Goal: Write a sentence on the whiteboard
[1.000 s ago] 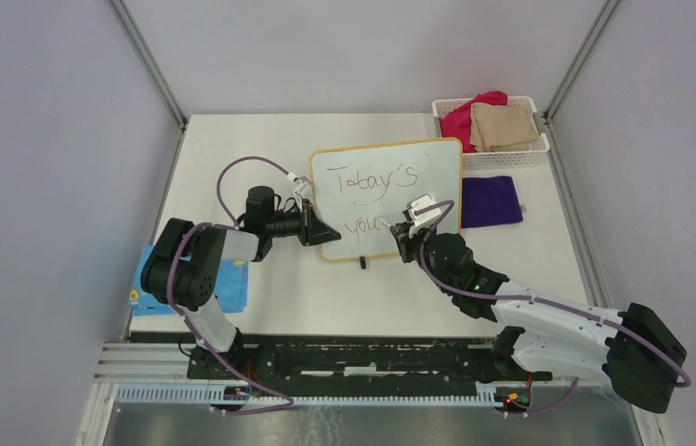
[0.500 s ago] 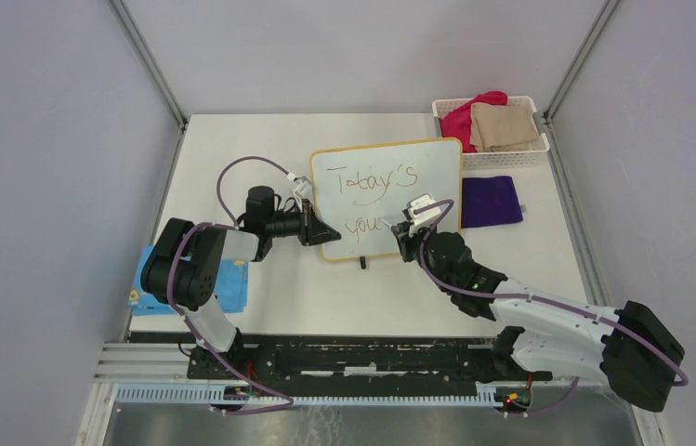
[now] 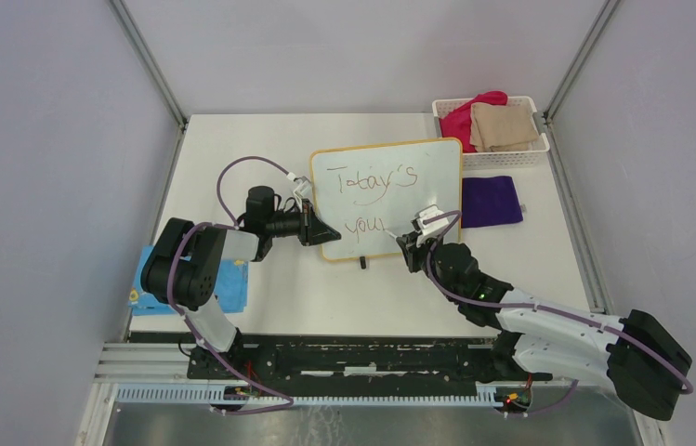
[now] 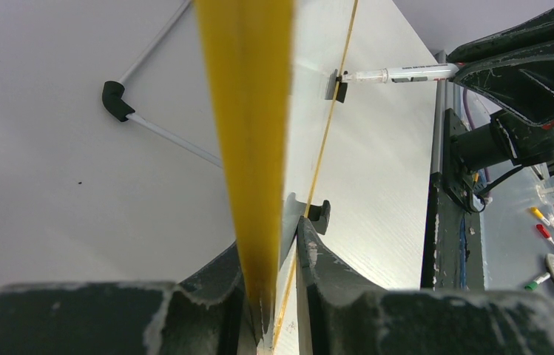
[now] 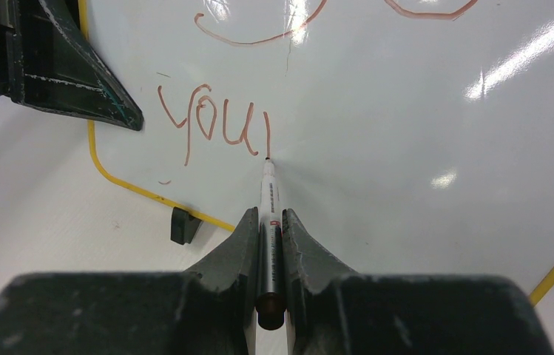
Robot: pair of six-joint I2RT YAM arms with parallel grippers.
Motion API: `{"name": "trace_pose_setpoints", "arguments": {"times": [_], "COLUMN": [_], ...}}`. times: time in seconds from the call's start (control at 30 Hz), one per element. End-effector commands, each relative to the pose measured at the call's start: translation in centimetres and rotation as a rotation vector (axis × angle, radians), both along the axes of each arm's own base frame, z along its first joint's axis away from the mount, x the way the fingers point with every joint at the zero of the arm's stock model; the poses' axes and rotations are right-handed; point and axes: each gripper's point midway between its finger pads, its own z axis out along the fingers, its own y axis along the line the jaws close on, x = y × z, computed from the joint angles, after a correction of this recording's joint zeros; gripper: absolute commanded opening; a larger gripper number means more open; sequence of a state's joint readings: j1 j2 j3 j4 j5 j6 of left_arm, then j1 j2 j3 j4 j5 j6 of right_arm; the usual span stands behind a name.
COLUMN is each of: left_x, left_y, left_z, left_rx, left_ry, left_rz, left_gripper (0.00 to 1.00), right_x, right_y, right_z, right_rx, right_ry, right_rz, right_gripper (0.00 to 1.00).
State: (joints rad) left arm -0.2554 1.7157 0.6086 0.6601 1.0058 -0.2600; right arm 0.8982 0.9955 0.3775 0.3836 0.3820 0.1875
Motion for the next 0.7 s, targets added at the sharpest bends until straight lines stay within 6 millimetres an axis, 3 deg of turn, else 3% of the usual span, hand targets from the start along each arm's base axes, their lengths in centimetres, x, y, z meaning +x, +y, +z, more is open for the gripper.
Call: {"name": "trace_pose_setpoints", "arguments": {"times": [0.0, 0.47, 0.67], "left_x": [-1.3, -1.3, -1.3], "left_y": [0.7, 0.7, 0.7], "left_z": [-4.6, -4.6, -4.6], "left_rx": [0.121, 0.122, 0.122], "left_ry": [0.138, 0.139, 0.138], "left_rz": [0.049, 0.049, 0.049], "left_gripper": [0.02, 0.02, 0.02], "right_x": [0.3, 1.9, 2.6], "right_y": [-0.5, 0.4, -0.2], "right_z": [-0.2, 3.0, 3.6], "right_rx": [0.006, 0.019, 0.012], "right_ry": [0.003, -0.057, -0.069], "right_rz": [-0.026, -0.049, -0.08], "right_gripper": [0.0, 0.0, 0.0]}}
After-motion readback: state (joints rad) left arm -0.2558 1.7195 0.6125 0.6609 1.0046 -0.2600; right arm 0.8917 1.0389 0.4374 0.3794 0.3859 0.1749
